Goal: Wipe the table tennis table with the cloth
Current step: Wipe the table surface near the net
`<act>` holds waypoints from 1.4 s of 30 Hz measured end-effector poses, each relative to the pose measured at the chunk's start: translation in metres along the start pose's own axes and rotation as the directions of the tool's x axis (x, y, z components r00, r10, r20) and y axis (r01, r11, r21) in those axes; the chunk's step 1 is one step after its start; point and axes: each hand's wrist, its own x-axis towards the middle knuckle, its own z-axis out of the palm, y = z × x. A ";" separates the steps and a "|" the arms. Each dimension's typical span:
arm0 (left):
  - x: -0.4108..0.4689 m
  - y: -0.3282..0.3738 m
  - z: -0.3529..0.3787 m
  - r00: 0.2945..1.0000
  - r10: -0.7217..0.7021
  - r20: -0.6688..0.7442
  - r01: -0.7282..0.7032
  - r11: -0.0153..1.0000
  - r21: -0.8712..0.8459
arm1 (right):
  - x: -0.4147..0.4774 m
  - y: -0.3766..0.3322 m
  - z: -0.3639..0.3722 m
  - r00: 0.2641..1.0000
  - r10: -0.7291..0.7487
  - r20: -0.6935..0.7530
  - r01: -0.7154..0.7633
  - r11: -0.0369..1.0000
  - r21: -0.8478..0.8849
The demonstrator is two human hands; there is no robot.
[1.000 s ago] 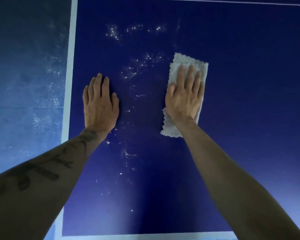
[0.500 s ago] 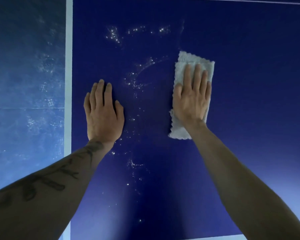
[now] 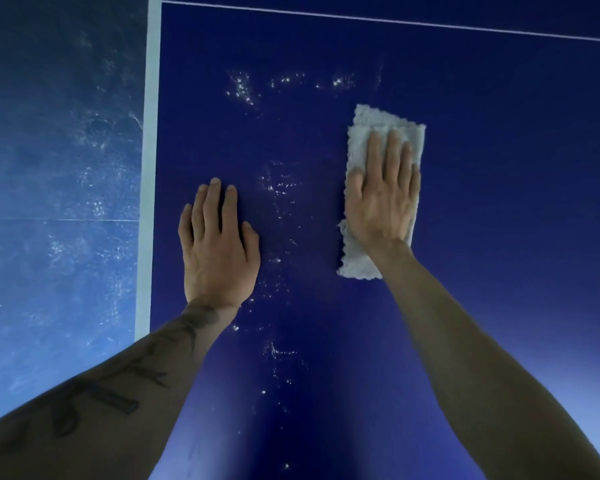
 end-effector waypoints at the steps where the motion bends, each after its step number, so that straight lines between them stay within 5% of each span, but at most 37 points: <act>1: 0.000 0.000 0.001 1.000 0.000 -0.003 0.000 1.000 0.001 | 0.010 -0.011 0.001 0.999 0.041 -0.019 -0.041 0.999 0.019; 4: 0.001 0.001 0.002 1.000 -0.003 -0.010 0.003 1.000 0.006 | 0.021 -0.054 0.010 1.000 -0.016 -0.004 0.016 0.999 0.041; 9: 0.000 0.000 0.001 1.000 0.012 -0.002 -0.012 1.000 0.013 | -0.026 -0.057 0.017 0.897 -0.436 0.073 0.437 0.899 -0.010; 13: 0.001 0.000 0.001 1.000 -0.002 0.005 0.002 1.000 0.007 | -0.001 -0.004 0.003 0.985 -0.164 0.050 0.165 0.986 -0.020; 17: 0.001 -0.001 0.003 1.000 0.012 -0.003 -0.012 1.000 0.017 | 0.057 -0.024 -0.005 0.999 0.053 -0.009 -0.053 0.998 0.020; 24: 0.002 0.001 0.002 1.000 0.000 0.003 0.000 1.000 0.023 | 0.023 -0.069 0.009 0.918 -0.389 0.079 0.391 0.920 -0.010; 26: 0.002 0.000 0.001 1.000 -0.004 0.008 0.004 1.000 0.015 | 0.018 -0.042 0.005 0.926 -0.370 0.080 0.372 0.928 -0.014; 29: 0.001 -0.002 0.002 1.000 0.002 0.003 -0.002 1.000 0.021 | 0.049 -0.015 -0.004 0.989 -0.137 0.052 0.139 0.990 -0.023; 34: 0.002 -0.001 0.003 1.000 -0.001 0.005 0.001 1.000 0.027 | 0.121 -0.045 -0.009 0.999 0.043 0.001 -0.043 0.999 0.031; 40: 0.002 0.000 0.004 1.000 0.000 -0.007 0.000 1.000 0.026 | 0.074 -0.085 0.003 0.929 -0.363 0.074 0.365 0.931 -0.007; 42: 0.002 -0.001 0.003 1.000 0.004 -0.005 -0.004 1.000 0.022 | 0.062 -0.062 0.001 0.921 -0.377 0.096 0.380 0.925 -0.019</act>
